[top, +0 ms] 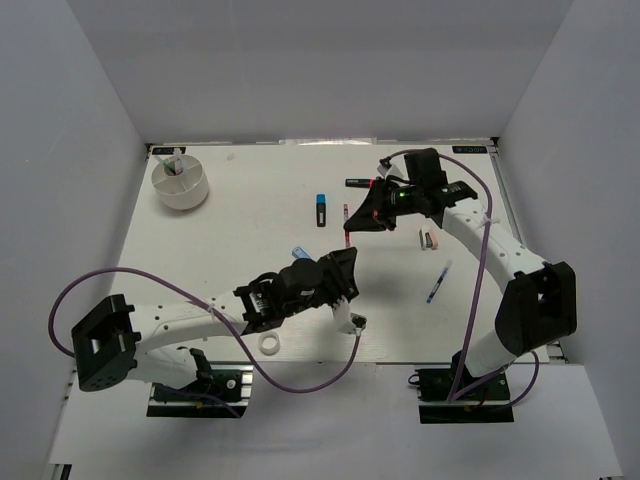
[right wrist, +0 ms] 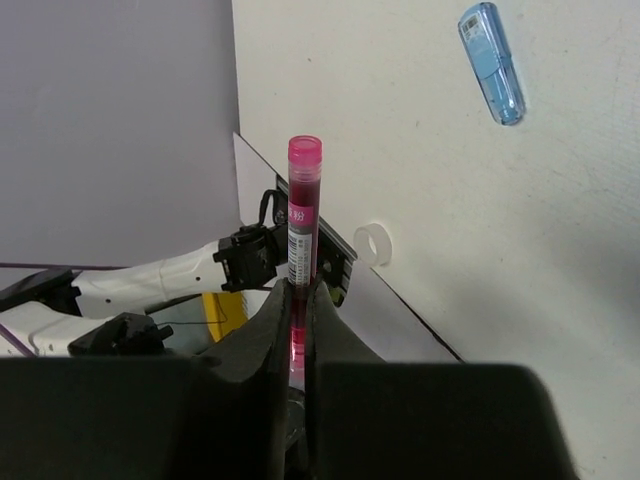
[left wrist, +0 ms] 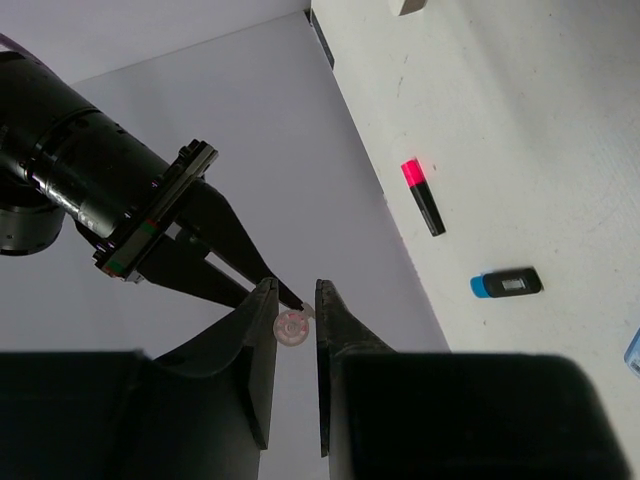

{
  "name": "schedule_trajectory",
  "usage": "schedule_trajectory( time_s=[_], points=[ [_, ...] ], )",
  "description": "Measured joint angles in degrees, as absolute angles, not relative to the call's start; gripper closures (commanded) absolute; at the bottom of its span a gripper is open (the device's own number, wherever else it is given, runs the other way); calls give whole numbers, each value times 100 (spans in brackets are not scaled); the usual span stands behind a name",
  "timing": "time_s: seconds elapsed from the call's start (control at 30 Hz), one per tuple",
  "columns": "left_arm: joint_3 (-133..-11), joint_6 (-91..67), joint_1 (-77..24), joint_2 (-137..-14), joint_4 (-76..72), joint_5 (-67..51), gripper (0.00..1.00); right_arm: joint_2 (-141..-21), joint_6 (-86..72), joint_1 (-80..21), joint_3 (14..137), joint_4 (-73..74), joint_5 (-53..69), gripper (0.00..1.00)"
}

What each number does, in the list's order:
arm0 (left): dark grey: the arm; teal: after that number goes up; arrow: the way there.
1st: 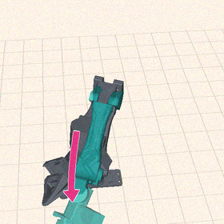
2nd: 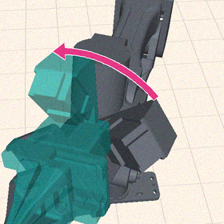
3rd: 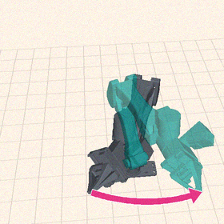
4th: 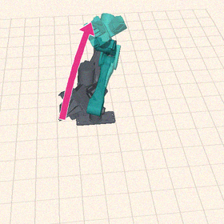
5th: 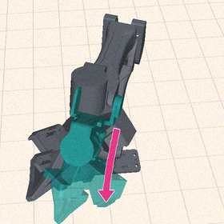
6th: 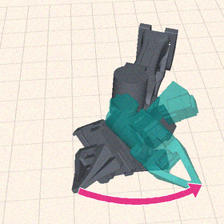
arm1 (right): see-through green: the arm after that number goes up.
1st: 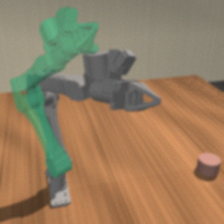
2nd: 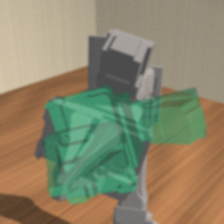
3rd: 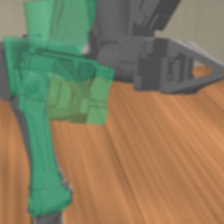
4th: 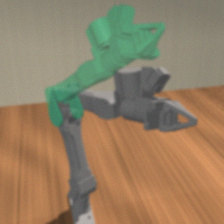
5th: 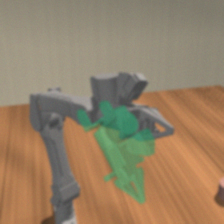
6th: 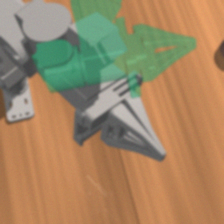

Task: Sort the stationery into containers
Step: Pick up the pen from the center of the board.

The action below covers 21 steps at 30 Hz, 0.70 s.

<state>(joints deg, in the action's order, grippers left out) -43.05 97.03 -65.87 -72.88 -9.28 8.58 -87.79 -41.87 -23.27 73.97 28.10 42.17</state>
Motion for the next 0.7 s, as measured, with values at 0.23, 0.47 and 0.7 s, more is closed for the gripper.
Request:
schedule_trajectory(
  time_s=[0.23, 0.47, 0.7],
  points=[
    [-4270, 9590, -6608, -7266, -1020, 884, 100, -8770, -4331, -2287, 7201, 2508, 4541, 31],
    [-4263, 9096, -6764, -6982, -908, 1177, 100, -8890, -4154, -1739, 7408, 2429, 4652, 14],
    [-6289, 6600, -6718, -8189, 366, 2220, 100, -9426, -2956, -491, 8818, 2714, 4093, 11]
  ],
)
